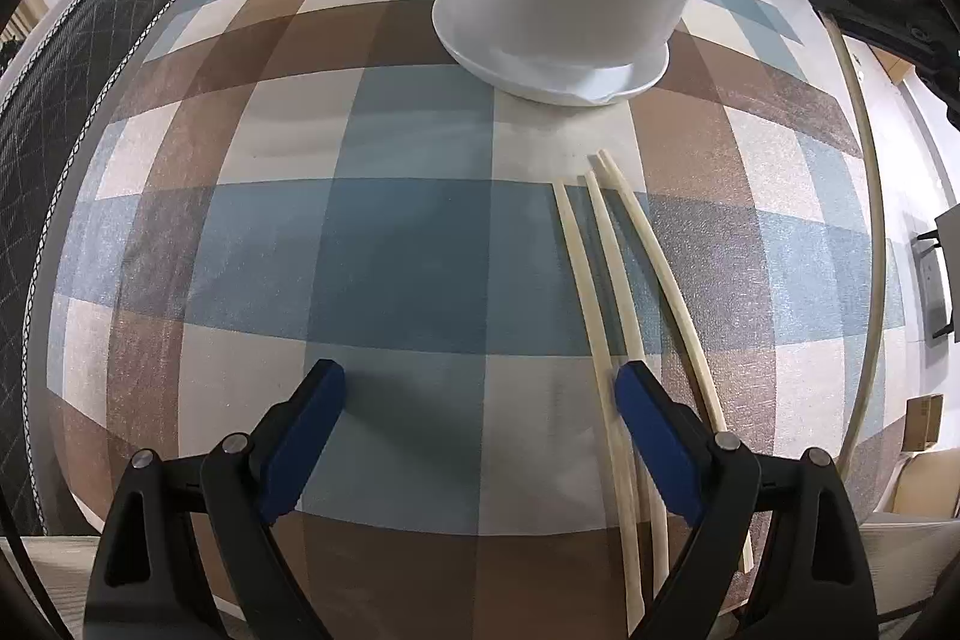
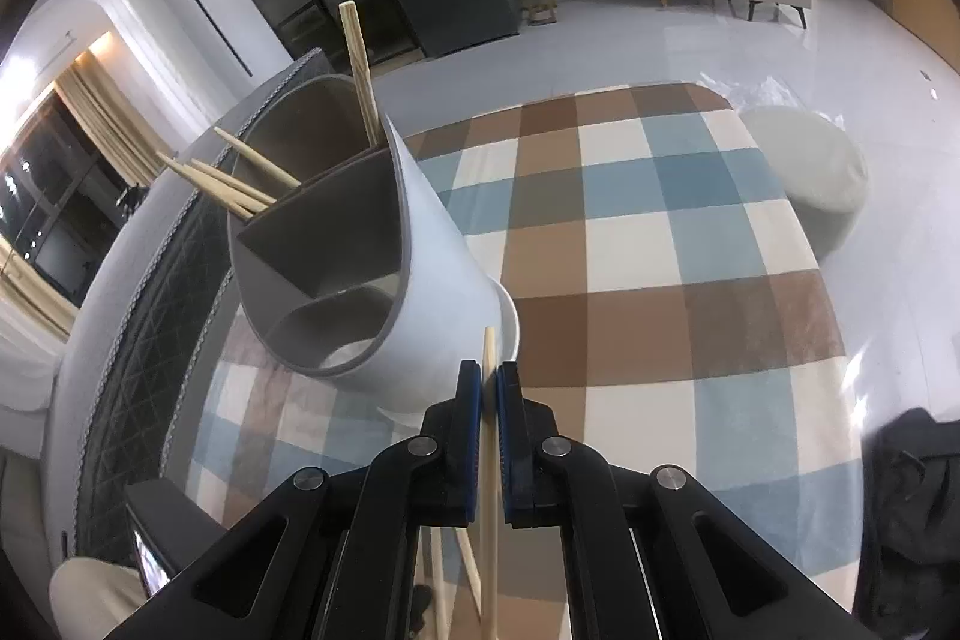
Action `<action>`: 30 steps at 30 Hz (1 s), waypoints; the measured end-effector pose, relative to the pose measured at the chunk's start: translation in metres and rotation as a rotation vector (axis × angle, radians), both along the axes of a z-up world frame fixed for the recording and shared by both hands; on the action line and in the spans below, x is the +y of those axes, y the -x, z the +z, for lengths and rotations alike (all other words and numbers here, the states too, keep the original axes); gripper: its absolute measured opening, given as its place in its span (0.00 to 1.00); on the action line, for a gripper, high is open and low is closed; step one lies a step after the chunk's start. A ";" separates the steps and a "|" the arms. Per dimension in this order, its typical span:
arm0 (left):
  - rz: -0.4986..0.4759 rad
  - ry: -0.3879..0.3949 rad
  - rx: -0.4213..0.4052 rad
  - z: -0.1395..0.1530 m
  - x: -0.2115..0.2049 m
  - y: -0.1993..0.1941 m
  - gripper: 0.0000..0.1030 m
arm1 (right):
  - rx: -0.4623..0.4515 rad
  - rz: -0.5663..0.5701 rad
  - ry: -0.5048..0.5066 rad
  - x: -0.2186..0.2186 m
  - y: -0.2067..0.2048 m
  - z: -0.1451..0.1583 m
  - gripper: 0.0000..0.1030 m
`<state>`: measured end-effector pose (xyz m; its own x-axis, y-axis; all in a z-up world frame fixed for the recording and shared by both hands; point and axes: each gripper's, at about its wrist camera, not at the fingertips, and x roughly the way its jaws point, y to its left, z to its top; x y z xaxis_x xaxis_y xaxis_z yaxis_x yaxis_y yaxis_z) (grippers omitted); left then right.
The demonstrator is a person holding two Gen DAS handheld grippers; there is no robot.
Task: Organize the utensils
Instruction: 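Close the left gripper on a chopstick while the right gripper holds its chopstick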
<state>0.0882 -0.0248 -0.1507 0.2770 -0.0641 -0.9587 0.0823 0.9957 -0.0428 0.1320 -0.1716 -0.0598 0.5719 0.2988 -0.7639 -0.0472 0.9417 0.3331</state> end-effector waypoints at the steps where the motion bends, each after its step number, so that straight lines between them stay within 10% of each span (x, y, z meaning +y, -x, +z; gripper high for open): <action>1: 0.000 0.000 0.003 0.000 0.001 0.000 0.86 | -0.002 -0.001 0.000 0.000 0.000 0.001 0.05; 17: -0.016 -0.022 -0.001 0.001 -0.015 -0.024 0.80 | -0.012 -0.008 -0.010 -0.002 0.001 0.007 0.05; 30: 0.013 -0.002 0.021 0.009 -0.029 -0.069 0.03 | -0.018 -0.044 -0.035 -0.013 0.001 0.009 0.05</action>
<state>0.1567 -0.0543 -0.1412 0.2580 -0.0585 -0.9644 0.0686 0.9968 -0.0421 0.1312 -0.1849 -0.0511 0.5986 0.2997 -0.7429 -0.0125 0.9307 0.3655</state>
